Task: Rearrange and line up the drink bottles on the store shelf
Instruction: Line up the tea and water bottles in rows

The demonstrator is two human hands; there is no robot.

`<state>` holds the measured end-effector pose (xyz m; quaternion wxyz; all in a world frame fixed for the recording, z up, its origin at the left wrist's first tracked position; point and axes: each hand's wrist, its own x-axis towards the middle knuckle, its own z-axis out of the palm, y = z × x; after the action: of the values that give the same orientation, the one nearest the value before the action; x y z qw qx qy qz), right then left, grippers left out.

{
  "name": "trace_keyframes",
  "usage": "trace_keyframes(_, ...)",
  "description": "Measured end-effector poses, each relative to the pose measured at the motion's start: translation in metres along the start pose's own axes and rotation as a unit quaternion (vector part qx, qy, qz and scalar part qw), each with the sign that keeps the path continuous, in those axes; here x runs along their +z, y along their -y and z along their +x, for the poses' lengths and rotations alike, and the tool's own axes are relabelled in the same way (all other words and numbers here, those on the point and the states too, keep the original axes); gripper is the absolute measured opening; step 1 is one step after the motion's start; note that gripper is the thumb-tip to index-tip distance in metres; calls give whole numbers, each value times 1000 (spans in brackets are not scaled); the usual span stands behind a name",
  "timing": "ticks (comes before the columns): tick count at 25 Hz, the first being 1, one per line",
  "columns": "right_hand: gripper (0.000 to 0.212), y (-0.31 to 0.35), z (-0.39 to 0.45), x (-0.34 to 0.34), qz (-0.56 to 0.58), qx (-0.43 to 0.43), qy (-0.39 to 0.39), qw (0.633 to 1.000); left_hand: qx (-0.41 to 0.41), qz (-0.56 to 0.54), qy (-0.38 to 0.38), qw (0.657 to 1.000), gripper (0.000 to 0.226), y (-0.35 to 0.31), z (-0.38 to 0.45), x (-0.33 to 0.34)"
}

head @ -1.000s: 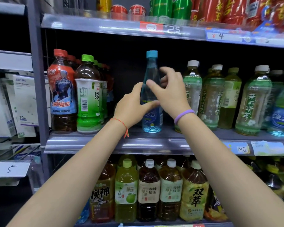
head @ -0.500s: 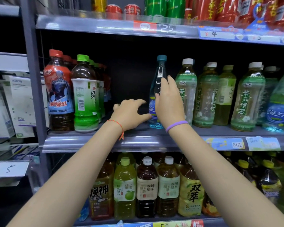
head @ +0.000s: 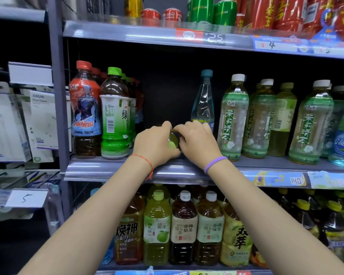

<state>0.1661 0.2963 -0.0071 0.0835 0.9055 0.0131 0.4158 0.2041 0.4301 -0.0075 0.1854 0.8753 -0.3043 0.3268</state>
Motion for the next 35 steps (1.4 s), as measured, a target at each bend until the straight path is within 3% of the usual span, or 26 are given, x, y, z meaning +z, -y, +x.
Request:
trace_keyframes(3,31,-1,-4,5,12,-8,-46,999,9,-61,-89,994,41,1,-8,5)
trace_keyframes(6,46,1,-3,2,69,-12,-53,996,38,-145,-211,966,35,-1,-10,0)
trace_keyframes(8,53,8,-1,-9,192,5,-41,980,79,-192,-263,942,32,-3,-8,-5)
trace_keyframes(11,44,15,2,-25,346,47,-59,935,101,-267,-286,915,32,-5,-1,-12)
trace_keyframes(13,50,13,7,-35,365,71,-77,925,77,-311,-255,912,44,1,2,-13)
trace_keyframes(16,58,6,22,-49,349,99,-126,923,55,-376,-117,918,61,11,3,-2)
trace_keyframes(19,59,-1,40,-57,332,147,-112,925,28,-325,-15,945,72,12,8,9)
trace_keyframes(22,52,-3,54,-57,297,162,-68,939,-15,-217,-26,976,75,7,19,9)
trace_keyframes(26,45,-4,54,-49,250,148,-37,956,-64,-179,-19,982,65,7,28,10)
trace_keyframes(28,40,-4,47,-46,229,143,-63,961,-74,-171,-11,982,64,8,31,10)
trace_keyframes(30,39,-7,39,-43,184,137,-143,963,-73,-173,1,982,64,9,34,12)
trace_keyframes(32,48,-10,31,-38,171,149,-205,952,-73,-172,14,982,64,9,37,14)
trace_keyframes(35,73,-5,20,-28,243,219,-134,935,-85,-180,31,980,66,7,44,18)
